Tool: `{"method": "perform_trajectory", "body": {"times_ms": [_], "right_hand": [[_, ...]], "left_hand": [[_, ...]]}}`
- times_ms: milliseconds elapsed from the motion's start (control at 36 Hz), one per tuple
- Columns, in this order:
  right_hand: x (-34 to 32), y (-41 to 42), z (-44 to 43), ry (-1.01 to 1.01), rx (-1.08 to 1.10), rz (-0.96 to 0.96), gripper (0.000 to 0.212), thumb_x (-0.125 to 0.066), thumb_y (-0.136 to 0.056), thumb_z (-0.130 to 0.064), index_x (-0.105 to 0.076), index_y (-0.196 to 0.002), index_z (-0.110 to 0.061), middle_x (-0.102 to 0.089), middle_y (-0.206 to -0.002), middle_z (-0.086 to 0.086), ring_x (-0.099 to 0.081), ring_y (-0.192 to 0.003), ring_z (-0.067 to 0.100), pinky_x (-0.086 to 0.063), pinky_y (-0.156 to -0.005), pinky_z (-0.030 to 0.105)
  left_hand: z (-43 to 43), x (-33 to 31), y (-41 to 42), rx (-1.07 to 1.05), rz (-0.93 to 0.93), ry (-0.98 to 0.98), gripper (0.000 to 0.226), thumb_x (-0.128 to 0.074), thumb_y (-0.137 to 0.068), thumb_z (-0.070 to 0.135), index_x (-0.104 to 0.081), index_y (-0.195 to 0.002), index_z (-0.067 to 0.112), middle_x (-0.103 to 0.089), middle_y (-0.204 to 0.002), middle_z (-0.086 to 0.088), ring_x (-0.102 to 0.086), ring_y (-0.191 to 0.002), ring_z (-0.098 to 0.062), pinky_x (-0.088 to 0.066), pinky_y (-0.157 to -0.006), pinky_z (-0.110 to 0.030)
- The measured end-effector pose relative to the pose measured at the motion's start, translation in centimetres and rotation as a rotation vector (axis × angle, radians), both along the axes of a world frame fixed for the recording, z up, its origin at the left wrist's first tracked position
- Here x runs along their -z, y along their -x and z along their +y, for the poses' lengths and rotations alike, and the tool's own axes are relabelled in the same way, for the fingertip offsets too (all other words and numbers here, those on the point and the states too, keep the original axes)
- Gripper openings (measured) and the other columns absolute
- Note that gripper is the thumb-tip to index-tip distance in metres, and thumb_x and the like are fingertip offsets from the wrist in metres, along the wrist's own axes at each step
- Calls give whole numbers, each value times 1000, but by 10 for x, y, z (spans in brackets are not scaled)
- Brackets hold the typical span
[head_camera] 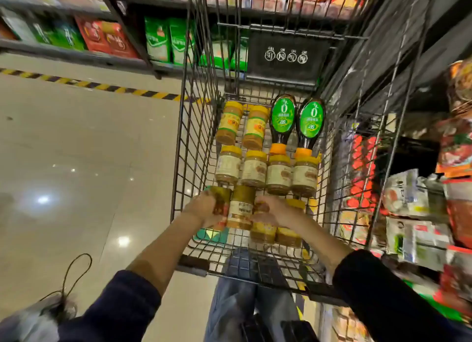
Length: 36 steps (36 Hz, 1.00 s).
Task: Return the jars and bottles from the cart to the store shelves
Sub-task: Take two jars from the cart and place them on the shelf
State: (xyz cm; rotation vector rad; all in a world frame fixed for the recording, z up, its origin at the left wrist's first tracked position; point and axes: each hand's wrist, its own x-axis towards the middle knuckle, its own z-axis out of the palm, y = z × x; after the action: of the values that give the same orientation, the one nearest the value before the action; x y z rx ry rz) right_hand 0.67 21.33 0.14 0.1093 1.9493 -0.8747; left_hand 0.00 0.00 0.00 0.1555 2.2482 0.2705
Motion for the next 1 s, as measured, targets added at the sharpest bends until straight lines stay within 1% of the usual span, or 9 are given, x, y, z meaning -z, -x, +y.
{"method": "perform_trajectory", "body": {"times_ms": [111,194,250,333,445,556,722,834,1000], "right_hand": [[15,-3,-10,33,147,-42,58,-71,-81,-21,-47,-131,-4,-54,-125,9,-51,-118,23,-42,-91,28],[27,-6,-14,25,157,-79,61,-71,-81,-21,-44,-134,-5,-53,-119,13,-50,-102,19,-40,-68,16],[31,-5,-14,43,177,-98,60,-71,-81,-19,-44,-133,-4,-53,-118,14,-47,-96,15,-40,-65,14],[35,-6,-11,85,224,-159,62,-73,-79,-19,-44,-133,-7,-53,-125,13,-51,-99,14,-45,-67,14],[38,-9,-10,59,248,-148,70,-74,-77,-30,-41,-137,-16,-53,-122,4,-55,-107,19,-50,-86,29],[43,-7,-12,67,261,-134,71,-75,-77,-31,-40,-138,-17,-53,-124,3,-54,-110,19,-48,-86,30],[43,-6,-13,62,246,-107,72,-76,-75,-28,-41,-137,-15,-56,-123,5,-55,-112,20,-47,-95,34],[40,-9,-9,67,248,-106,73,-78,-73,-23,-41,-135,-13,-56,-123,5,-54,-114,20,-46,-97,33],[34,-10,-10,50,230,-101,74,-79,-72,-20,-42,-136,-10,-55,-126,7,-50,-120,20,-40,-97,29]], "left_hand": [[4,21,-5,-105,-1,50,59,-63,-80,43,-45,-124,8,-56,-117,-12,-57,-106,-28,-48,-92,-36],[6,38,-7,-195,-22,34,58,-63,-81,40,-44,-124,6,-60,-112,-12,-59,-103,-27,-49,-90,-34],[5,46,-8,-299,-54,22,73,-70,-75,38,-36,-130,6,-59,-116,-12,-57,-107,-28,-48,-95,-37],[5,58,-9,-447,-125,-30,93,-77,-69,31,-21,-139,9,-55,-126,-12,-52,-117,-30,-42,-102,-43],[8,66,-9,-555,-174,-47,101,-78,-70,23,-9,-143,8,-54,-128,-15,-50,-121,-32,-38,-106,-44],[5,73,-5,-711,-287,-147,94,-75,-70,5,-15,-141,10,-55,-125,-13,-48,-123,-31,-36,-107,-40],[10,69,2,-778,-345,-161,87,-74,-69,-2,-20,-135,10,-53,-125,-12,-45,-125,-30,-30,-111,-47],[11,62,4,-789,-332,-114,84,-79,-67,6,-25,-132,7,-55,-122,-12,-49,-120,-31,-36,-107,-47],[11,29,13,-796,-315,-205,83,-82,-65,14,-27,-128,8,-54,-115,-5,-49,-119,-27,-38,-106,-43]]}}
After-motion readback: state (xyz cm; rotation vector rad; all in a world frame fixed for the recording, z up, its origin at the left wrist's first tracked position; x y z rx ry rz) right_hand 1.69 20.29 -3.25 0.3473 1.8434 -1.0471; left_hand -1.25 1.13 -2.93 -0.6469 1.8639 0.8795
